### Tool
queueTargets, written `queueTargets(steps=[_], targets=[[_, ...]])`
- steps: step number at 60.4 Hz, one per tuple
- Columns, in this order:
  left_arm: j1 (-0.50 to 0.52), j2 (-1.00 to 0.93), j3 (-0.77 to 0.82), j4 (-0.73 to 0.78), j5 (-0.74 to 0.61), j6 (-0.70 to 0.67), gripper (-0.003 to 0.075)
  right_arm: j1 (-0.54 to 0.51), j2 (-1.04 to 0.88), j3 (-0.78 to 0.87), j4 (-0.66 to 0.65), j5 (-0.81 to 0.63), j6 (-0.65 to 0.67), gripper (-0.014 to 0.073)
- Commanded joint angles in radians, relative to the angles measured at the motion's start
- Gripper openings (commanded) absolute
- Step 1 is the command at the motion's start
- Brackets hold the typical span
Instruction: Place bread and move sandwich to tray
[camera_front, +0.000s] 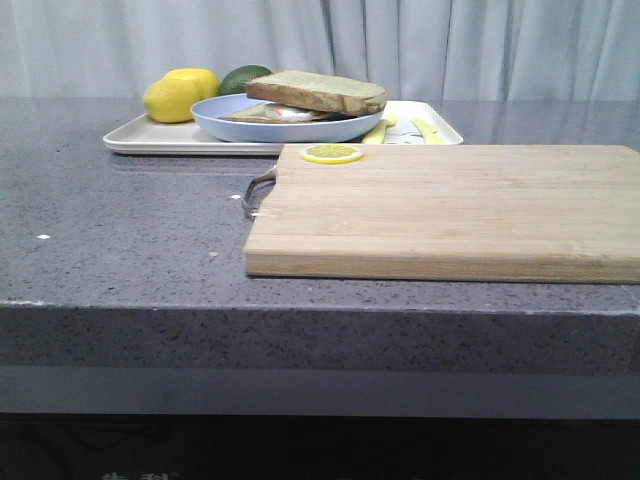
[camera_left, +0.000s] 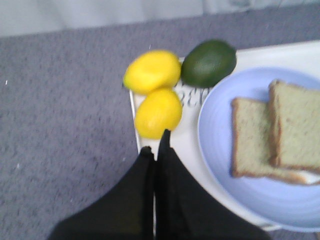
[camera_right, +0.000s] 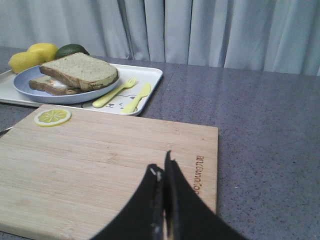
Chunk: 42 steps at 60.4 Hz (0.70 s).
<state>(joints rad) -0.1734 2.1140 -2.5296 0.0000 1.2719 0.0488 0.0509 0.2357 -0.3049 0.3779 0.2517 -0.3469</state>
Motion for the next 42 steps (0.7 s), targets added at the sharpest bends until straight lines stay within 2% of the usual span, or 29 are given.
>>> queueTargets(steps=[1,20,33,42], targets=[[-0.006,-0.14,0.128,0.055,-0.016,-0.011,-0.0019,-0.005,0.009,-0.028,0.013,-0.076,-0.002,-0.0076],[0.05,-0.393,0.633,0.05,-0.094,-0.016,-0.0019,-0.005,0.009,-0.028,0.013,-0.083,-0.002,-0.0076],[0.05,-0.635,0.992,0.029,-0.284,-0.016,-0.0019,-0.005,0.009,-0.028,0.013,-0.083,-0.002,-0.0076],[0.05,-0.791,1.186,-0.018,-0.431,-0.016,-0.0019,-0.005,0.009,-0.028,0.013,-0.082,-0.002,-0.0076]])
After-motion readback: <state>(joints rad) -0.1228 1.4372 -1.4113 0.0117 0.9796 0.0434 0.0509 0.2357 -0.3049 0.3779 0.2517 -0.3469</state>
